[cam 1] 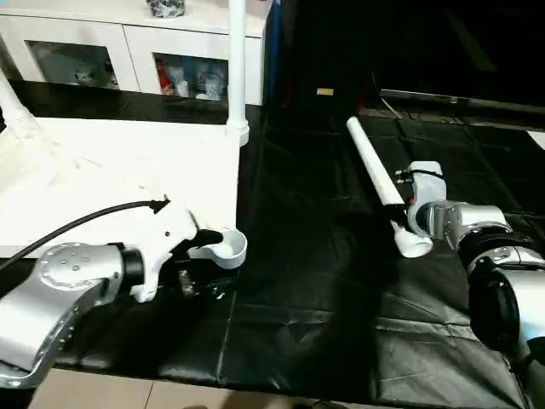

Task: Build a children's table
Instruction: Pick table leg

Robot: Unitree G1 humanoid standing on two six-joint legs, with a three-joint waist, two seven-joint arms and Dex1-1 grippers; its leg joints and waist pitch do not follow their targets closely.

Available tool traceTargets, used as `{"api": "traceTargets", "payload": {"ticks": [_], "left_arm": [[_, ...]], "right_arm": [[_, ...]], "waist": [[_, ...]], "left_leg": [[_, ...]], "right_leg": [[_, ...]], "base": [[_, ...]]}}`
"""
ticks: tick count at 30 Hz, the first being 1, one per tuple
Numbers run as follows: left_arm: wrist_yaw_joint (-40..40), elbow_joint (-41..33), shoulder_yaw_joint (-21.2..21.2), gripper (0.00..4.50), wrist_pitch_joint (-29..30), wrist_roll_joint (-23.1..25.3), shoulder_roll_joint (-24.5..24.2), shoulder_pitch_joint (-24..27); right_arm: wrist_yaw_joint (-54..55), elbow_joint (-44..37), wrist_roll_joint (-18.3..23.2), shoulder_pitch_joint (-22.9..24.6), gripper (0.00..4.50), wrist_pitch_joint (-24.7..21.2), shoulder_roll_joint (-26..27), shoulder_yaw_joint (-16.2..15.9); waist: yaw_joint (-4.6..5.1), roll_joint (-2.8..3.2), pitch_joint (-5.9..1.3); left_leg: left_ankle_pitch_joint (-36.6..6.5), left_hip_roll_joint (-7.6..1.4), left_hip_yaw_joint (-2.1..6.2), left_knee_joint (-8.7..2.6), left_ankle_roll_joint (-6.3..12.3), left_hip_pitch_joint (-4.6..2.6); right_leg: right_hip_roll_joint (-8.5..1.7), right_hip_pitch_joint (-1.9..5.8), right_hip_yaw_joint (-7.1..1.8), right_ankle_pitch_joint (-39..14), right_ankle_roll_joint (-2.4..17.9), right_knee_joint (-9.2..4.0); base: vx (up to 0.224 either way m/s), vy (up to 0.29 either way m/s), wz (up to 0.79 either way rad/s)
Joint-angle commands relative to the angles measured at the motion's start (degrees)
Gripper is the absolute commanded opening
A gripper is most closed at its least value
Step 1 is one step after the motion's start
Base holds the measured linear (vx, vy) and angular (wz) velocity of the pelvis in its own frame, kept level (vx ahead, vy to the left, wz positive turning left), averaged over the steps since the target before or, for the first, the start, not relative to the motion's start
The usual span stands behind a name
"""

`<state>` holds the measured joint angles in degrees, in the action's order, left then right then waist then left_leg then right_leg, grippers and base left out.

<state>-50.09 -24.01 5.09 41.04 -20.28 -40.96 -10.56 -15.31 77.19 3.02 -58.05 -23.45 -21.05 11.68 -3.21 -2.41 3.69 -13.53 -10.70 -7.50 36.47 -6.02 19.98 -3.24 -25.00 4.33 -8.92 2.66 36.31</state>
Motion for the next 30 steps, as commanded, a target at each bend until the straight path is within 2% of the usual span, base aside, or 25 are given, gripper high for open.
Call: {"api": "traceTargets", "payload": {"ticks": [1,3,4,5,7,10,14,16,17,19,20,21,22,23,24,26,27,29,30], "left_arm": [[0.8,-0.3,0.5,4.5,-0.4,0.4,0.4,-0.5],[2.0,0.0,0.4,4.5,-0.8,0.9,1.3,-0.5],[3.6,0.9,0.0,4.5,-1.1,1.2,2.6,-1.3],[3.6,0.9,0.0,4.5,-1.1,1.2,2.6,-1.3],[7.8,4.1,-0.7,4.5,-2.1,2.3,6.1,-4.0],[10.4,6.6,-1.4,4.5,-2.2,2.4,8.8,-6.2],[13.3,10.3,-2.5,4.5,-3.0,1.8,13.0,-10.2],[14.9,12.8,-2.9,4.5,-3.0,1.1,15.8,-13.6],[16.1,14.7,-3.4,4.5,-3.0,0.6,17.6,-15.8],[17.3,16.7,-4.2,4.5,-2.7,-0.2,19.6,-18.0],[17.3,16.7,-4.2,4.5,-2.7,-0.2,19.6,-18.0],[18.4,18.5,-5.4,4.5,-2.1,-1.4,21.6,-20.1],[18.4,18.5,-5.4,4.5,-2.1,-1.4,21.6,-20.1],[19.7,20.5,-7.8,4.5,-0.5,-4.8,24.9,-23.4],[20.3,21.8,-9.5,4.5,0.7,-7.5,27.0,-25.9],[20.6,23.1,-11.4,4.5,2.1,-10.9,29.4,-28.9],[20.8,23.4,-11.8,4.5,2.4,-11.7,29.8,-29.5],[21.2,24.3,-13.2,4.5,3.3,-13.4,31.1,-30.9],[21.9,25.7,-15.5,4.5,5.1,-16.8,33.0,-33.1]], "right_arm": [[0.0,0.0,1.7,0.4,1.85,1.7,0.0,1.6],[-0.5,-0.5,3.2,-0.1,1.84,3.5,0.4,3.3],[-2.0,-1.0,5.1,-0.8,1.84,4.3,0.8,5.1],[-2.0,-1.0,5.1,-0.8,1.84,4.3,0.8,5.1],[-6.6,-2.9,10.1,-2.2,1.84,5.8,2.0,9.3],[-10.6,-4.9,12.4,-2.3,1.84,7.5,2.6,10.8],[-16.5,-9.5,17.5,-2.1,1.84,2.8,3.7,13.6],[-21.6,-17.0,21.6,0.2,1.84,0.7,5.6,14.2],[-23.7,-23.4,24.7,2.4,1.84,-1.9,7.2,14.1],[-25.2,-30.1,27.5,5.0,1.84,-4.7,8.7,13.6],[-25.2,-30.1,27.5,5.0,1.84,-4.7,8.7,13.6],[-26.4,-36.1,29.7,7.6,1.84,-6.6,10.1,12.5],[-26.4,-36.1,29.7,7.6,1.84,-6.6,10.1,12.5],[-28.3,-45.3,33.4,11.9,1.84,-10.2,11.9,10.4],[-29.6,-51.7,36.3,15.1,1.84,-12.7,13.1,8.9],[-31.0,-58.0,39.5,18.5,1.84,-15.5,14.2,7.2],[-31.1,-59.0,40.0,19.1,1.84,-15.8,14.4,6.8],[-31.3,-61.8,41.2,20.6,1.83,-17.2,15.0,6.4],[-31.9,-65.9,43.1,22.8,1.83,-19.6,15.8,5.8]], "waist": [[-0.05,0.55,-4.04],[-0.08,0.38,-4.1],[-0.04,0.22,-4.09],[-0.05,0.29,-4.12],[-0.09,0.28,-4.12],[-0.16,0.34,-4.27],[-0.38,0.33,-4.51],[-0.49,0.23,-4.5],[-0.5,0.26,-4.57],[-0.72,0.1,-4.7],[-0.82,0.04,-4.57],[-1.12,0.11,-4.74],[-1.08,0.11,-4.82],[-1.03,0.03,-4.69],[-1.74,-0.07,-4.69],[-1.96,-0.71,-4.67],[-2.08,-0.65,-4.69],[-2.14,-0.62,-4.47],[-2.3,-0.73,-4.31]], "left_leg": [[-6.5,-1.01,-0.9,-4.33,0.31,1.09],[-6.1,-1.15,-1.17,-4.3,0.56,1.0],[-5.9,-1.19,-1.35,-4.29,0.64,1.03],[-6.1,-1.18,-1.42,-4.28,0.72,0.96],[-6.1,-1.17,-1.49,-4.25,1.22,0.94],[-5.4,-1.28,-1.47,-4.16,2.11,0.97],[-3.1,-1.25,-1.49,-4.01,3.08,0.98],[-2.6,-1.25,-1.48,-4.05,3.94,1.09],[-2.4,-1.35,-1.39,-4.07,3.97,0.98],[-0.8,-1.42,-1.3,-4.15,4.27,0.91],[-0.4,-1.25,-1.36,-4.19,4.25,0.93],[0.4,-1.35,-1.43,-4.1,4.09,0.74],[0.6,-1.45,-1.27,-4.17,4.04,0.77],[0.3,-1.31,-1.39,-4.25,4.07,0.85],[0.5,-1.13,-1.55,-4.09,4.01,0.63],[0.7,-1.33,-1.35,-4.4,4.19,0.85],[0.5,-1.3,-1.33,-4.39,3.84,0.84],[-0.5,-1.23,-1.5,-4.36,3.0,0.73],[-0.9,-1.0,-1.6,-4.37,2.77,0.88]], "right_leg": [[-3.77,4.42,-2.54,-15.5,11.2,-3.7],[-3.8,4.35,-2.55,-15.3,11.0,-3.69],[-3.74,4.31,-2.54,-15.3,10.9,-3.69],[-3.69,4.32,-2.57,-15.3,10.8,-3.66],[-3.66,4.26,-2.58,-15.3,10.8,-3.76],[-3.84,4.47,-2.61,-14.5,11.1,-3.81],[-3.72,4.57,-2.61,-12.1,11.8,-3.61],[-3.7,4.74,-2.57,-11.8,11.6,-3.75],[-3.75,4.71,-2.54,-11.6,11.8,-3.63],[-3.83,4.83,-2.6,-10.5,11.2,-3.65],[-3.74,4.83,-2.61,-10.5,11.1,-3.8],[-3.83,4.82,-2.68,-9.9,10.8,-3.79],[-3.9,4.81,-2.61,-9.8,11.1,-3.62],[-3.75,4.8,-2.59,-10.3,11.0,-3.85],[-3.8,4.96,-2.74,-10.8,9.7,-4.2],[-3.88,4.94,-2.53,-12.3,9.1,-4.41],[-3.99,5.0,-2.48,-13.2,8.9,-4.34],[-3.99,4.65,-2.61,-15.8,8.3,-4.74],[-3.88,4.7,-2.61,-17.8,6.9,-5.11]], "base": [[0.0,0.0,0.0],[0.0,0.0,0.0],[0.0,0.0,0.0],[0.0,0.0,0.0],[0.0,0.0,0.0],[0.0,0.0,0.0],[0.0,0.0,0.0],[0.0,0.0,0.0],[0.0,0.0,0.0],[0.0,0.0,0.0],[0.0,0.0,0.0],[0.0,0.0,0.0],[0.0,0.0,0.0],[0.0,0.0,0.0],[0.0,0.0,0.0],[0.0,0.0,0.0],[0.0,0.0,0.0],[0.0,0.0,0.0],[0.0,0.0,0.0]]}}
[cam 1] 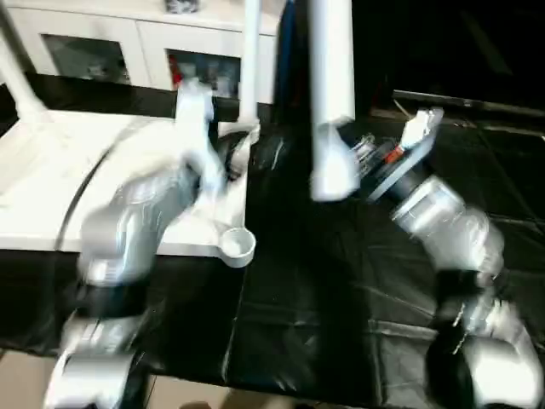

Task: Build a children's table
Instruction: Pick table leg

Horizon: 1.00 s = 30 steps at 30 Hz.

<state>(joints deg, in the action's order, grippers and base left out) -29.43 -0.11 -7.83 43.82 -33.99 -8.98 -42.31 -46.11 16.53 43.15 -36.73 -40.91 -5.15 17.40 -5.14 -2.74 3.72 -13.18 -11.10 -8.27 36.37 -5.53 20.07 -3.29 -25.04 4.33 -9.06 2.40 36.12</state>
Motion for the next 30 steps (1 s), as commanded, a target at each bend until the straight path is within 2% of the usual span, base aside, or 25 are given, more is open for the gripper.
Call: {"api": "traceTargets", "payload": {"ticks": [1,2,4,5,6,7,10,12,14,16,18,20,22,26,28,29,30], "left_arm": [[1.2,1.8,-2.5,4.5,2.3,-3.1,1.0,-1.3],[1.3,2.3,-3.2,4.5,2.9,-4.4,1.7,-2.2],[1.6,2.6,-3.7,4.5,3.3,-5.4,2.3,-2.9],[1.8,2.8,-4.2,4.5,3.7,-6.5,2.9,-3.7],[1.9,3.0,-5.1,4.5,4.7,-7.8,3.6,-4.8],[1.9,3.0,-5.3,4.5,5.1,-8.0,3.7,-5.2],[2.2,2.8,-5.6,4.5,5.2,-9.2,4.1,-5.6],[2.8,2.5,-5.8,4.16,5.5,-9.8,4.4,-5.9],[3.2,2.5,-5.9,4.13,5.6,-9.9,4.6,-6.1],[4.5,2.3,-5.7,3.77,5.2,-9.3,5.0,-6.3],[6.1,2.1,-5.5,3.71,5.1,-8.6,5.5,-6.6],[7.7,2.1,-5.5,3.46,5.1,-7.9,5.9,-6.8],[11.3,2.3,-5.3,3.28,4.9,-6.3,6.5,-7.2],[15.6,2.2,-4.2,3.02,3.7,-3.2,7.3,-7.3],[19.6,2.4,-4.6,2.81,2.9,-1.8,8.8,-7.5],[19.6,2.4,-4.6,2.81,2.9,-1.8,8.8,-7.5],[24.1,3.2,-6.4,2.71,2.1,-1.7,10.9,-8.0]], "right_arm": [[-1.1,-5.3,2.9,1.5,1.83,-2.2,-0.1,0.1],[-1.3,-7.0,3.9,2.3,1.83,-3.3,0.3,-0.1],[-1.1,-8.7,4.6,3.1,1.83,-4.2,0.7,-0.3],[-0.6,-10.4,5.3,3.9,1.83,-4.9,1.1,-0.6],[1.1,-13.7,6.4,5.5,1.83,-5.8,1.5,-1.2],[1.7,-14.7,6.8,6.0,1.83,-6.0,1.6,-1.4],[2.7,-15.9,7.4,6.6,1.83,-6.1,1.8,-1.7],[3.5,-16.6,6.9,6.8,1.83,-5.7,1.9,-1.8],[3.9,-16.8,6.5,6.8,1.83,-5.4,2.0,-1.9],[5.2,-17.8,4.9,6.7,1.83,-4.3,2.3,-2.5],[6.1,-18.7,3.3,6.9,1.83,-3.4,2.3,-3.6],[6.9,-19.5,2.4,7.3,1.83,-2.8,2.1,-4.7],[8.1,-20.8,-0.2,7.8,1.83,-1.1,1.6,-6.9],[10.2,-21.7,-5.5,8.0,1.83,1.9,1.1,-10.5],[11.9,-22.2,-9.7,8.1,1.83,4.8,1.2,-13.3],[11.9,-22.2,-9.7,8.1,1.83,4.8,1.2,-13.3],[13.6,-22.2,-12.7,8.1,1.83,7.0,1.7,-14.9]], "waist": [[-0.37,-0.4,-4.34],[-0.57,-0.33,-4.38],[-0.62,-0.35,-4.44],[-0.6,-0.13,-4.44],[-0.67,-0.27,-4.46],[-0.78,-0.13,-4.52],[-0.83,-0.38,-4.38],[-0.9,-0.36,-4.33],[-0.86,-0.41,-4.32],[-0.99,-0.56,-4.41],[-1.03,-0.58,-4.47],[-1.01,-0.59,-4.48],[-1.01,-0.62,-4.51],[-1.0,-0.72,-4.55],[-0.91,-0.6,-4.59],[-0.95,-0.6,-4.66],[-0.86,-0.52,-4.62]], "left_leg": [[-1.3,-0.6,-0.82,-4.26,2.27,0.79],[-1.1,-0.6,-0.69,-4.39,2.32,0.78],[-1.2,-0.72,-0.57,-4.45,1.95,0.67],[-1.1,-0.75,-0.47,-4.53,1.79,0.78],[-0.8,-0.66,-0.64,-4.46,1.68,0.74],[-0.6,-0.75,-0.53,-4.48,1.54,0.59],[-1.0,-0.71,-0.49,-4.64,1.12,0.85],[-1.3,-0.64,-0.5,-4.68,0.91,0.94],[-1.4,-0.6,-0.51,-4.7,0.79,0.9],[-0.9,-0.59,-0.54,-4.74,0.77,0.88],[-0.3,-0.62,-0.53,-4.81,0.87,0.93],[0.2,-0.64,-0.5,-4.82,0.83,1.02],[0.8,-0.66,-0.45,-4.82,0.94,1.05],[0.8,-0.71,-0.43,-4.88,0.6,1.07],[1.4,-0.78,-0.41,-4.87,0.63,1.02],[1.7,-0.87,-0.37,-4.81,0.48,1.08],[1.7,-0.84,-0.38,-4.85,0.64,1.04]], "right_leg": [[-3.83,4.75,-2.61,-17.6,7.2,-4.92],[-3.84,4.72,-2.56,-18.7,5.9,-5.1],[-3.91,4.63,-2.46,-19.6,5.2,-5.19],[-3.93,4.65,-2.44,-19.6,5.1,-5.12],[-3.79,4.6,-2.46,-19.4,4.5,-5.37],[-3.88,4.54,-2.47,-19.0,4.7,-5.21],[-3.91,4.62,-2.43,-19.7,4.2,-5.36],[-3.95,4.66,-2.45,-20.8,3.6,-5.52],[-3.88,4.6,-2.4,-21.6,2.6,-5.66],[-3.87,4.61,-2.42,-21.2,1.9,-5.65],[-3.83,4.63,-2.42,-20.1,1.9,-5.56],[-3.83,4.7,-2.44,-18.9,2.2,-5.42],[-3.73,4.78,-2.45,-17.2,2.2,-5.24],[-3.77,4.87,-2.42,-17.5,1.4,-5.29],[-3.79,4.81,-2.45,-15.7,2.0,-5.17],[-3.84,4.79,-2.46,-14.9,2.3,-5.0],[-3.78,4.79,-2.45,-14.0,2.8,-4.99]], "base": [[0.0,0.0,0.0],[0.0,0.0,0.0],[0.0,0.0,0.0],[0.0,0.0,0.0],[0.0,0.0,0.0],[0.0,0.0,0.0],[0.0,0.0,0.0],[0.0,0.0,0.0],[0.0,0.0,0.0],[0.0,0.0,0.0],[0.0,0.0,0.0],[0.0,0.0,0.0],[0.0,0.0,0.0],[0.0,0.0,0.0],[0.0,0.0,0.0],[0.0,0.0,0.0],[0.0,0.0,0.0]]}}
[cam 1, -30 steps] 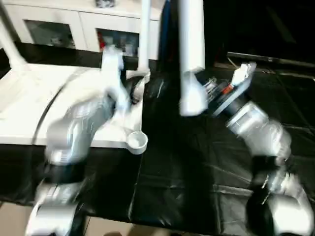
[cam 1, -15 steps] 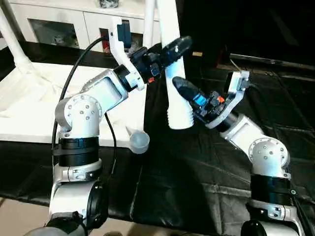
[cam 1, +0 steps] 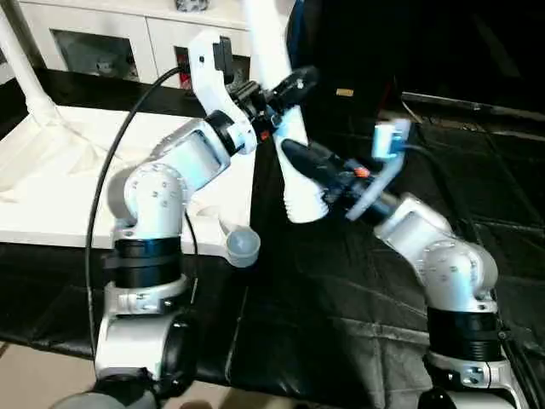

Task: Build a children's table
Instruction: Pick table leg

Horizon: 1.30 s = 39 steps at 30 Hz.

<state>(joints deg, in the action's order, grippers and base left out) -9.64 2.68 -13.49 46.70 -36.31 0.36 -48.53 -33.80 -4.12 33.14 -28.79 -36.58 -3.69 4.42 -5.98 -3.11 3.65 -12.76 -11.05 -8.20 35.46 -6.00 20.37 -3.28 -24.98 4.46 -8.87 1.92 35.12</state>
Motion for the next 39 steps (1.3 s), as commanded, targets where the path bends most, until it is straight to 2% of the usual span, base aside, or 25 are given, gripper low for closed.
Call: {"api": "traceTargets", "payload": {"ticks": [1,3,8,13,17,18,21,23,24,25,26,27,28,30,31,34,36,38,39], "left_arm": [[4.3,0.4,-0.8,2.46,-0.8,0.7,1.5,-1.8],[7.0,1.1,-2.3,2.42,-1.5,0.1,2.9,-2.2],[7.9,0.3,-3.5,1.99,0.0,-2.7,4.9,-2.1],[8.7,-0.6,-3.9,1.87,0.7,-3.9,6.3,-1.8],[8.8,-0.3,-3.6,1.86,0.1,-3.2,5.8,-2.2],[7.8,0.0,-2.7,1.86,-0.2,-2.0,4.5,-2.3],[5.7,0.6,-1.1,1.86,-0.8,0.0,2.1,-2.6],[4.0,1.1,-0.1,1.86,-1.0,0.9,0.4,-2.8],[1.5,1.6,1.0,1.86,-0.9,1.4,-1.6,-3.2],[-0.8,1.9,2.1,1.85,-0.6,1.8,-3.5,-3.6],[-0.8,1.9,2.1,1.85,-0.6,1.8,-3.5,-3.6],[-5.7,1.8,4.2,1.85,0.2,1.8,-6.9,-4.0],[-5.7,1.8,4.2,1.85,0.2,1.8,-6.9,-4.0],[-8.1,1.3,5.3,1.85,0.7,1.6,-8.3,-4.1],[-11.7,0.1,7.0,1.85,1.5,1.1,-10.3,-3.9],[-16.1,-1.9,9.5,1.85,2.6,0.0,-12.5,-3.6],[-16.9,-2.3,10.0,1.85,2.8,-0.2,-12.8,-3.5],[-18.3,-3.2,10.6,1.85,3.7,-1.2,-12.8,-3.6],[-19.4,-3.3,11.2,1.85,3.7,-1.4,-13.1,-3.7]], "right_arm": [[1.2,-1.6,-2.6,0.2,1.83,2.7,0.2,-1.9],[2.4,-1.5,-3.8,0.1,1.83,3.9,0.4,-2.7],[2.9,-1.7,-5.2,0.4,1.83,5.4,0.4,-3.8],[3.3,-1.5,-6.3,0.3,1.83,6.3,0.4,-4.5],[3.7,-0.9,-6.6,0.2,1.83,6.8,1.2,-4.8],[3.7,-0.9,-6.2,0.2,2.53,6.6,1.3,-4.7],[3.4,-1.1,-5.6,0.0,2.53,6.1,1.2,-4.7],[3.2,-1.1,-5.6,-0.2,2.85,6.1,0.9,-4.8],[3.4,-1.2,-6.0,-0.7,2.85,5.6,0.4,-4.8],[4.1,-1.5,-5.8,-1.3,2.99,3.3,-0.4,-4.6],[4.1,-1.5,-5.8,-1.3,2.99,3.3,-0.4,-4.6],[4.7,-1.6,-4.6,-3.0,3.17,-3.1,-2.6,-4.2],[4.7,-1.6,-4.6,-3.0,3.17,-3.1,-2.6,-4.2],[4.6,-1.2,-4.0,-4.1,3.44,-5.9,-3.7,-3.9],[3.9,-0.1,-2.7,-5.8,3.46,-9.5,-5.3,-3.1],[1.2,1.3,-0.7,-7.4,3.47,-13.0,-7.3,-2.7],[0.4,1.5,-0.1,-7.7,3.47,-13.5,-7.6,-2.8],[-1.9,1.9,0.5,-8.1,3.47,-14.0,-8.5,-3.6],[-2.9,2.0,1.3,-8.2,3.47,-15.0,-9.0,-4.0]], "waist": [[0.04,-0.11,-4.61],[0.09,-0.38,-4.58],[0.1,-0.41,-4.48],[0.18,-0.41,-4.42],[0.22,-0.36,-4.43],[0.23,-0.37,-4.43],[0.35,-0.24,-4.42],[0.35,-0.18,-4.49],[0.34,-0.09,-4.48],[0.46,-0.06,-4.42],[0.49,-0.05,-4.42],[0.65,0.03,-4.44],[0.6,0.07,-4.5],[0.65,0.13,-4.45],[0.66,0.14,-4.47],[0.6,0.25,-4.51],[0.6,0.23,-4.39],[0.51,0.18,-4.46],[0.49,-0.09,-4.46]], "left_leg": [[1.2,-0.94,-0.44,-3.83,0.95,0.82],[1.2,-0.72,-0.55,-3.81,1.59,0.87],[0.5,-0.7,-0.55,-3.76,2.28,0.91],[0.0,-0.69,-0.5,-3.78,2.5,0.87],[0.0,-0.71,-0.47,-3.79,2.56,0.86],[0.1,-0.72,-0.46,-3.78,2.58,0.82],[0.3,-0.77,-0.41,-3.86,2.59,0.75],[0.7,-0.79,-0.37,-3.86,2.47,0.72],[0.7,-0.8,-0.38,-3.88,2.44,0.63],[0.7,-0.78,-0.33,-3.96,2.21,0.54],[0.8,-0.73,-0.32,-3.98,2.03,0.56],[0.9,-0.7,-0.3,-4.01,1.52,0.46],[1.1,-0.71,-0.25,-3.98,1.28,0.36],[1.1,-0.73,-0.35,-3.94,0.94,0.47],[0.8,-0.72,-0.36,-4.01,0.78,0.34],[0.6,-0.89,-0.44,-3.94,0.26,0.41],[0.2,-0.93,-0.53,-3.93,0.14,0.49],[0.1,-0.93,-0.58,-3.89,0.07,0.5],[0.1,-0.9,-0.63,-3.9,0.16,0.6]], "right_leg": [[-3.81,4.75,-2.61,-13.4,3.7,-3.8],[-3.71,4.95,-2.69,-12.0,4.6,-3.81],[-3.8,4.93,-2.66,-12.9,4.5,-3.92],[-3.71,4.88,-2.59,-13.9,3.9,-4.07],[-3.7,4.85,-2.6,-13.9,3.6,-4.11],[-3.67,4.8,-2.6,-13.7,3.6,-4.08],[-3.65,4.71,-2.6,-13.4,3.5,-3.94],[-3.68,4.79,-2.62,-12.7,3.7,-3.84],[-3.65,4.71,-2.62,-12.5,3.8,-3.84],[-3.61,4.7,-2.67,-12.5,3.6,-3.81],[-3.63,4.78,-2.67,-12.5,3.6,-3.74],[-3.53,4.9,-2.71,-12.0,3.9,-3.61],[-3.54,4.91,-2.72,-11.6,4.0,-3.46],[-3.62,4.91,-2.79,-10.8,4.5,-3.39],[-3.64,4.95,-2.81,-10.8,5.0,-3.28],[-3.81,5.03,-2.86,-10.0,6.1,-3.1],[-3.86,5.0,-2.92,-9.8,6.8,-3.21],[-3.95,5.13,-2.95,-9.7,7.4,-3.16],[-3.91,5.27,-2.94,-9.9,7.6,-3.21]], "base": [[0.0,0.0,0.0],[0.0,0.0,0.0],[0.0,0.0,0.0],[0.0,0.0,0.0],[0.0,0.0,0.0],[0.0,0.0,0.0],[0.0,0.0,0.0],[0.0,0.0,0.0],[0.0,0.0,0.0],[0.0,0.0,0.0],[0.0,0.0,0.0],[0.0,0.0,0.0],[0.0,0.0,0.0],[0.0,0.0,0.0],[0.0,0.0,0.0],[0.0,0.0,0.0],[0.0,0.0,0.0],[0.0,0.0,0.0],[0.0,0.0,0.0]]}}
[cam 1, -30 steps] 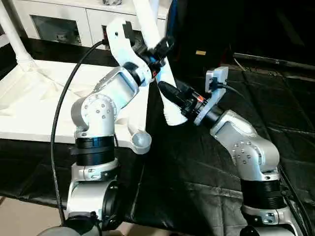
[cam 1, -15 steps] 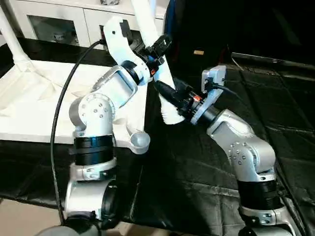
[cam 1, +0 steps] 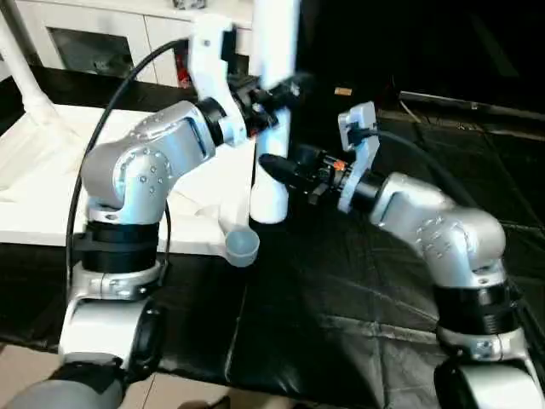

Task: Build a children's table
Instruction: Pick table leg

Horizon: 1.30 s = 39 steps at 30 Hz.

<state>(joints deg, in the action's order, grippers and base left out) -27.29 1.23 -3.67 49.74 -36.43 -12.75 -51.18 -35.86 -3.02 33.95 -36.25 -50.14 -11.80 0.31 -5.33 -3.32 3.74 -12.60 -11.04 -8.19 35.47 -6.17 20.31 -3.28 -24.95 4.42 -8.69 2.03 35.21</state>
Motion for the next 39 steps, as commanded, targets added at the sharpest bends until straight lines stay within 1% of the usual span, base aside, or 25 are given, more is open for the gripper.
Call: {"api": "traceTargets", "payload": {"ticks": [1,5,7,8,10,11,12,13,14,16,17,19,20,21,22,25,28,30,32,33,34,35,36,37,39], "left_arm": [[-2.4,-2.0,1.8,1.85,0.6,-1.3,-0.2,-1.1],[-3.8,-1.8,2.1,1.85,0.7,-1.8,-0.4,-1.5],[-5.0,-1.7,2.3,1.85,0.7,-2.0,-0.8,-1.8],[-5.3,-1.7,2.3,1.85,0.7,-2.0,-0.9,-1.8],[-5.9,-1.7,2.3,1.85,0.8,-2.0,-1.1,-1.9],[-6.2,-1.8,2.2,1.85,0.9,-2.1,-1.1,-1.9],[-6.4,-1.7,1.9,1.85,1.1,-2.6,-0.9,-2.1],[-6.4,-1.7,1.9,1.85,1.1,-2.6,-0.9,-2.1],[-6.8,-1.7,1.5,1.85,1.4,-3.3,-0.6,-2.4],[-7.1,-1.7,1.3,1.85,1.5,-3.9,-0.3,-2.5],[-7.0,-1.7,1.1,1.85,1.6,-4.3,-0.1,-2.6],[-6.8,-1.6,0.8,1.85,1.7,-4.8,0.2,-2.6],[-6.4,-1.4,0.2,1.85,1.9,-5.5,0.8,-2.7],[-6.2,-1.3,-0.1,1.85,1.9,-5.7,1.0,-2.8],[-5.9,-1.1,-0.5,1.85,1.8,-5.9,1.4,-3.0],[-5.8,-0.4,-0.9,1.85,1.3,-5.8,1.6,-3.4],[-6.2,0.1,-1.1,1.85,1.0,-5.5,1.4,-3.8],[-6.5,0.3,-1.2,1.85,0.9,-5.4,1.4,-4.1],[-6.6,0.3,-1.2,1.85,0.9,-5.4,1.5,-4.1],[-6.8,0.1,-1.1,1.85,1.0,-5.4,1.4,-4.0],[-6.9,0.0,-1.0,1.85,1.1,-5.4,1.3,-4.0],[-7.0,-0.1,-0.9,1.85,1.1,-5.4,1.3,-3.9],[-7.0,-0.2,-0.8,1.85,1.1,-5.4,1.3,-3.9],[-7.1,-0.4,-0.6,1.85,1.2,-5.5,1.3,-3.7],[-7.4,-1.0,-0.2,1.85,1.5,-5.5,1.2,-3.3]], "right_arm": [[-1.6,0.9,0.9,-0.9,3.47,-1.9,-1.3,-0.2],[-3.0,0.8,2.1,-1.3,3.47,-3.7,-2.0,-0.9],[-3.1,1.0,2.7,-1.7,3.47,-5.1,-2.5,-1.1],[-3.2,1.0,2.7,-1.8,3.13,-5.4,-2.6,-1.1],[-3.5,1.0,2.9,-1.9,3.09,-5.8,-2.8,-1.2],[-3.9,1.0,3.1,-1.9,2.98,-6.2,-2.9,-1.3],[-4.5,1.0,3.4,-1.8,2.83,-6.5,-3.0,-1.4],[-4.5,1.0,3.4,-1.8,2.83,-6.5,-3.0,-1.4],[-4.9,1.1,3.5,-1.6,2.67,-6.6,-3.0,-1.5],[-4.8,1.2,3.7,-1.5,2.51,-6.6,-2.8,-1.2],[-4.7,1.3,4.0,-1.5,2.51,-6.6,-2.6,-1.0],[-4.7,1.3,4.4,-1.5,2.28,-6.6,-2.4,-0.8],[-4.8,1.4,5.0,-1.4,2.24,-6.6,-2.1,-0.4],[-4.8,1.3,5.1,-1.3,2.17,-6.6,-2.0,-0.4],[-4.9,1.3,5.3,-1.3,2.04,-6.7,-1.9,-0.3],[-5.0,1.3,5.6,-1.1,1.97,-7.1,-1.7,-0.1],[-5.5,1.1,5.1,-0.8,1.95,-7.1,-1.9,-0.6],[-6.0,1.0,4.6,-0.5,1.95,-6.6,-2.9,-1.7],[-5.8,1.0,4.5,-0.5,1.95,-6.6,-2.9,-1.6],[-5.2,1.3,4.7,-0.6,2.51,-7.0,-2.7,-1.3],[-5.2,1.4,4.7,-0.7,2.64,-6.9,-2.6,-1.2],[-5.0,1.6,4.6,-0.7,2.64,-6.8,-2.5,-1.1],[-5.0,1.6,4.6,-0.8,2.7,-6.8,-2.5,-1.1],[-4.8,1.7,4.3,-0.8,2.84,-6.4,-2.5,-1.2],[-4.7,1.7,3.5,-0.9,3.08,-5.5,-2.5,-1.6]], "waist": [[-0.19,0.12,-4.54],[-0.25,0.01,-4.51],[-0.21,-0.04,-4.47],[-0.2,0.02,-4.46],[-0.2,0.01,-4.37],[-0.2,0.1,-4.32],[-0.3,0.17,-4.27],[-0.3,0.17,-4.27],[-0.33,0.16,-4.41],[-0.37,0.25,-4.43],[-0.36,0.22,-4.46],[-0.41,0.14,-4.5],[-0.46,0.22,-4.51],[-0.46,0.16,-4.54],[-0.48,0.19,-4.53],[-0.59,0.14,-4.6],[-0.7,0.15,-4.56],[-0.82,0.14,-4.55],[-0.84,0.14,-4.56],[-0.83,0.07,-4.53],[-0.85,0.09,-4.55],[-0.81,-0.08,-4.58],[-0.81,-0.08,-4.58],[-0.88,0.01,-4.59],[-0.91,-0.03,-4.57]], "left_leg": [[0.3,-0.92,-0.61,-3.89,0.41,0.7],[-0.3,-0.79,-0.67,-3.84,0.28,0.77],[-0.5,-0.76,-0.64,-3.86,0.17,0.79],[-0.9,-0.78,-0.63,-3.87,0.04,0.7],[-2.0,-0.73,-0.66,-3.89,-0.13,0.68],[-2.3,-0.75,-0.63,-3.94,-0.23,0.67],[-2.8,-0.75,-0.65,-3.95,-0.3,0.56],[-2.8,-0.75,-0.65,-3.95,-0.3,0.56],[-2.5,-0.81,-0.6,-3.96,-0.37,0.63],[-2.4,-0.84,-0.58,-3.95,-0.37,0.62],[-2.3,-0.86,-0.56,-3.94,-0.35,0.62],[-2.1,-0.8,-0.59,-3.9,-0.39,0.72],[-2.0,-0.84,-0.57,-3.91,-0.34,0.71],[-1.7,-0.81,-0.59,-3.86,-0.34,0.78],[-1.6,-0.84,-0.57,-3.9,-0.35,0.78],[-1.2,-0.83,-0.57,-3.87,-0.31,0.77],[-1.5,-0.81,-0.6,-3.89,-0.31,0.74],[-1.5,-0.81,-0.59,-3.9,-0.31,0.76],[-1.4,-0.81,-0.58,-3.9,-0.35,0.8],[-1.5,-0.77,-0.6,-3.89,-0.38,0.81],[-1.5,-0.75,-0.62,-3.86,-0.35,0.8],[-1.2,-0.77,-0.63,-3.86,-0.3,0.81],[-1.2,-0.77,-0.63,-3.86,-0.3,0.81],[-1.2,-0.83,-0.6,-3.85,-0.37,0.81],[-1.1,-0.84,-0.6,-3.87,-0.37,0.82]], "right_leg": [[-3.9,5.24,-2.92,-10.1,7.4,-3.24],[-3.96,5.29,-2.88,-12.4,6.8,-3.52],[-3.88,5.25,-2.83,-13.8,6.0,-3.7],[-3.86,5.12,-2.79,-15.0,5.5,-3.81],[-3.84,4.96,-2.7,-17.8,4.4,-4.19],[-3.83,4.91,-2.67,-18.5,4.1,-4.25],[-3.81,4.73,-2.63,-19.9,3.4,-4.5],[-3.81,4.73,-2.63,-19.9,3.4,-4.5],[-3.8,4.78,-2.6,-19.6,3.2,-4.44],[-3.8,4.73,-2.59,-18.9,3.5,-4.39],[-3.78,4.75,-2.57,-18.3,3.7,-4.33],[-3.78,4.83,-2.57,-17.8,4.0,-4.26],[-3.79,4.8,-2.59,-17.3,4.2,-4.18],[-3.79,4.85,-2.61,-16.6,4.5,-4.1],[-3.79,4.85,-2.59,-16.3,4.7,-4.12],[-3.76,4.91,-2.62,-15.4,4.9,-3.99],[-3.79,4.91,-2.63,-15.9,4.7,-4.06],[-3.78,4.94,-2.62,-16.6,4.1,-4.12],[-3.82,4.98,-2.61,-16.6,4.0,-4.1],[-3.8,4.92,-2.58,-17.0,3.9,-4.17],[-3.8,4.91,-2.6,-17.3,3.7,-4.2],[-3.81,4.92,-2.59,-17.2,3.9,-4.21],[-3.81,4.92,-2.59,-17.2,3.9,-4.21],[-3.82,4.87,-2.59,-16.7,4.1,-4.09],[-3.86,4.91,-2.6,-16.7,4.0,-4.06]], "base": [[0.0,0.0,0.0],[0.0,0.0,0.0],[0.0,0.0,0.0],[0.0,0.0,0.0],[0.0,0.0,0.0],[0.0,0.0,0.0],[0.0,0.0,0.0],[0.0,0.0,0.0],[0.0,0.0,0.0],[0.0,0.0,0.0],[0.0,0.0,0.0],[0.0,0.0,0.0],[0.0,0.0,0.0],[0.0,0.0,0.0],[0.0,0.0,0.0],[0.0,0.0,0.0],[0.0,0.0,0.0],[0.0,0.0,0.0],[0.0,0.0,0.0],[0.0,0.0,0.0],[0.0,0.0,0.0],[0.0,0.0,0.0],[0.0,0.0,0.0],[0.0,0.0,0.0],[0.0,0.0,0.0]]}}
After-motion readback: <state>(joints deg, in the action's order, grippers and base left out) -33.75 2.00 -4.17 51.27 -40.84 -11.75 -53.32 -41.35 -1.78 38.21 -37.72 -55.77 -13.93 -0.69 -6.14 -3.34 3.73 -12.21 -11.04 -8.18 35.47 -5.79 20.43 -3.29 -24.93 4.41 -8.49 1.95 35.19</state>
